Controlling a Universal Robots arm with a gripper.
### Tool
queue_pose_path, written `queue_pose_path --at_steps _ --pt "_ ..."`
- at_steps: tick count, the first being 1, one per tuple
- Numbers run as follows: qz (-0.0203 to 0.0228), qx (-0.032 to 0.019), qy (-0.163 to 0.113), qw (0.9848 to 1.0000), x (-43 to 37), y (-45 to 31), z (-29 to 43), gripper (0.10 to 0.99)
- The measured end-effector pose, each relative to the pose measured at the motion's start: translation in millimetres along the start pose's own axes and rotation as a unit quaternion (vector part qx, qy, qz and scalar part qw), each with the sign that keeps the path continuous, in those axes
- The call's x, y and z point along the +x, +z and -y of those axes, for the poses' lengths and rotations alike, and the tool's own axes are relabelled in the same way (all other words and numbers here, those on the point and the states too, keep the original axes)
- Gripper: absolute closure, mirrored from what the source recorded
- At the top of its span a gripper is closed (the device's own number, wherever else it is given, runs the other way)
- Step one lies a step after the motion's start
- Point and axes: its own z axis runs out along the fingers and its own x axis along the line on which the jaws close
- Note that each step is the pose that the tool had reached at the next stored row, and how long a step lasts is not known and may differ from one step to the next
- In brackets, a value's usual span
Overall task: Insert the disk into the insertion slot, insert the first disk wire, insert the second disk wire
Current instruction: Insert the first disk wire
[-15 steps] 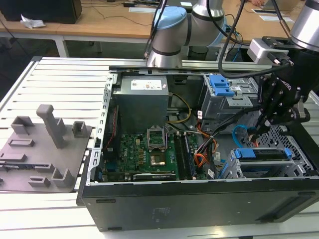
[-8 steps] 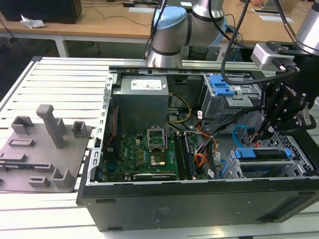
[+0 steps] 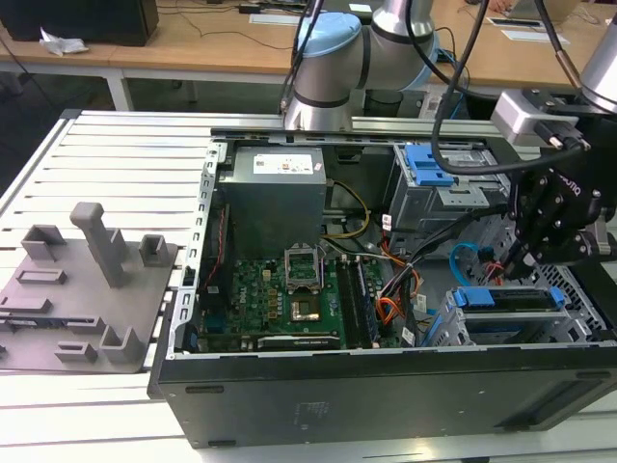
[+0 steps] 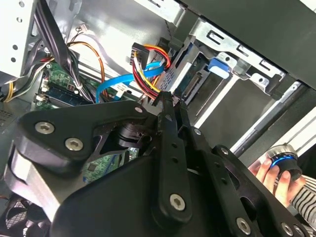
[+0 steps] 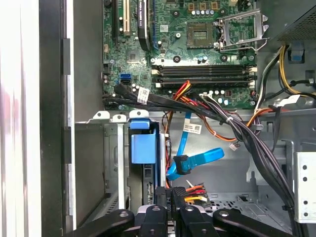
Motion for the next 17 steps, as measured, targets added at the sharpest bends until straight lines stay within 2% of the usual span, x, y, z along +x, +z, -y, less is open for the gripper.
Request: queue_pose_path --at_steps 6,9,15,17 --pt "0.0001 0.0000 0.000 1.0000 5.4 0.4 0.1 0.922" --pt "0.0001 0.0000 0.000 1.0000 5.4 0.6 0.5 0.922" --pt "-0.0001 -0.0007 0.000 1.0000 5.2 3.1 7.3 0.922" --pt "0.0000 -0.0008 0.000 1.0000 7.7 4.3 7.8 0.922"
